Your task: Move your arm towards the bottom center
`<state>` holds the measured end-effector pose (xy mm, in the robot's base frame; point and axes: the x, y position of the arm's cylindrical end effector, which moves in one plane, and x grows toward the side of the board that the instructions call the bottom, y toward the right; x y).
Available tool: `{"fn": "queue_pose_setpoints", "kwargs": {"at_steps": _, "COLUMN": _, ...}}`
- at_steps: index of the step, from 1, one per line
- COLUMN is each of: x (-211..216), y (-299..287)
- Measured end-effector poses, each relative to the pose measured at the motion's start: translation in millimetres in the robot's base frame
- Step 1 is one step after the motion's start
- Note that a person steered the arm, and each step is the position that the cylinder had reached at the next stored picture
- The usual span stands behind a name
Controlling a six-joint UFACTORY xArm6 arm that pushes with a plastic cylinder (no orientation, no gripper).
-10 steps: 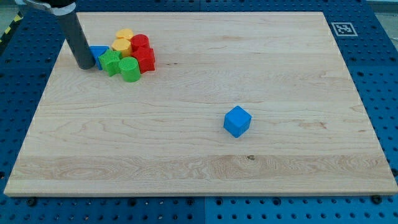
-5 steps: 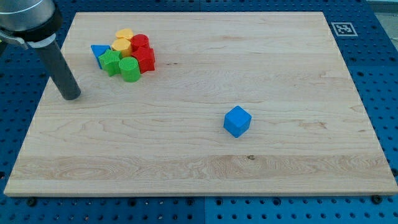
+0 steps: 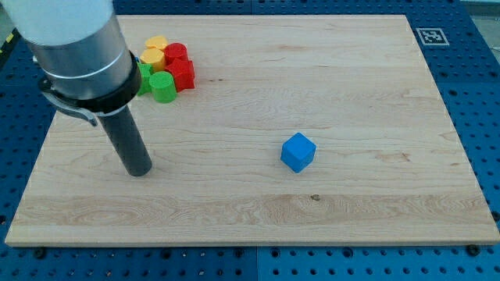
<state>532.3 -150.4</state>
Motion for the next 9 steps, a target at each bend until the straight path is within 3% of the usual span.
{"fn": "queue_pose_setpoints", "kwargs": {"at_steps": 1, "x": 40, "y": 31}}
{"fn": "queue_pose_setpoints", "kwargs": {"at_steps": 2, "x": 45, "y": 51}}
{"fn": "queue_pose_setpoints", "kwargs": {"at_steps": 3, "x": 59, "y": 117}}
{"fn": "queue_pose_setpoints", "kwargs": {"at_steps": 4, "x": 65, "y": 148}}
{"fn": "queue_pose_setpoints", "kwargs": {"at_steps": 9, "x": 65, "y": 177}}
